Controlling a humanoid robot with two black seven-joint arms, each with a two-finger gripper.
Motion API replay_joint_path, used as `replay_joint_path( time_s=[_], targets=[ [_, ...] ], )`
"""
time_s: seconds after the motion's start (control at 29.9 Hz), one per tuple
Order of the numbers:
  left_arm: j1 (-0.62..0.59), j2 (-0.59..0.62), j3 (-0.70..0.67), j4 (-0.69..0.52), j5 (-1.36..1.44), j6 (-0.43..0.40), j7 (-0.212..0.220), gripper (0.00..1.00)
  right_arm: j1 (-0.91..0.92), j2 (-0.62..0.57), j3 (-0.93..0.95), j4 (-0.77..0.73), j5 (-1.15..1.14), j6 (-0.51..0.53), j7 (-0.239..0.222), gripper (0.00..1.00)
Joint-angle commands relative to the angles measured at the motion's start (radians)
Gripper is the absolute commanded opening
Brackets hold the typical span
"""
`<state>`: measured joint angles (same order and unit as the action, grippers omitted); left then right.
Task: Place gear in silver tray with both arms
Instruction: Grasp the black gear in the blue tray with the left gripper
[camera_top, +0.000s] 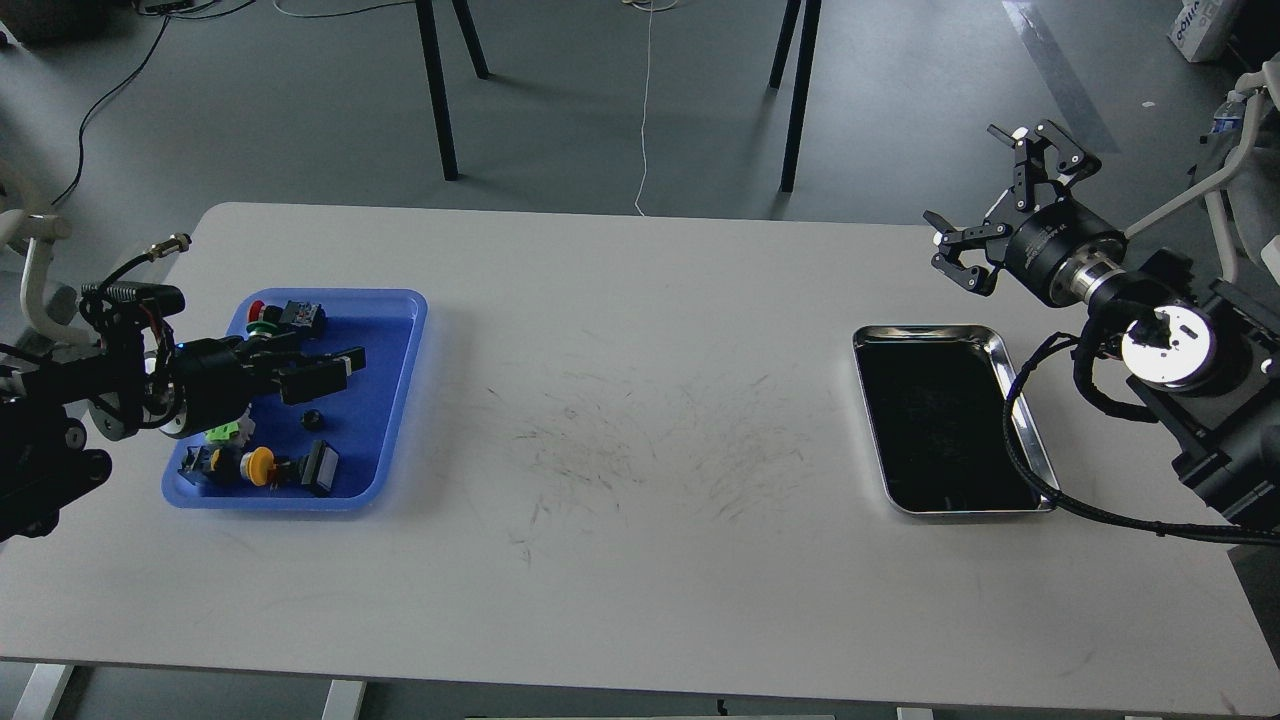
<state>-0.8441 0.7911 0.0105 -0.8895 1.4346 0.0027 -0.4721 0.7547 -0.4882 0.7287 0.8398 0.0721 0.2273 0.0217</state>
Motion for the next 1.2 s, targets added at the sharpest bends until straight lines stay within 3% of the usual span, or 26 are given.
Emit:
replay_joint_path(
  time_s=[0.0,0.2,0.3,1.17],
  targets=[
    [-0.001,-0.041,0.006,0.032,0.052,0.022,0.0,0.98,0.0,0.0,0.0,0.001,0.0,0.0,0.001,0.99],
    [-0.013,-0.09,0.005,0.165,0.056,0.023,-0.014,0.98,0.0,0.0,0.0,0.001,0.0,0.0,0.001,0.99],
    [-0.01,-0.147,0.008,0.219,0.058,0.025,-0.017,0.92,0.0,0.0,0.0,0.001,-0.002,0.0,0.0,0.99],
    [0.049,-0.245,0.009,0.386,0.047,0.072,-0.017,0.89,-0.005,0.0,0.0,-0.001,-0.002,0.0,0.0,0.99]
  ],
)
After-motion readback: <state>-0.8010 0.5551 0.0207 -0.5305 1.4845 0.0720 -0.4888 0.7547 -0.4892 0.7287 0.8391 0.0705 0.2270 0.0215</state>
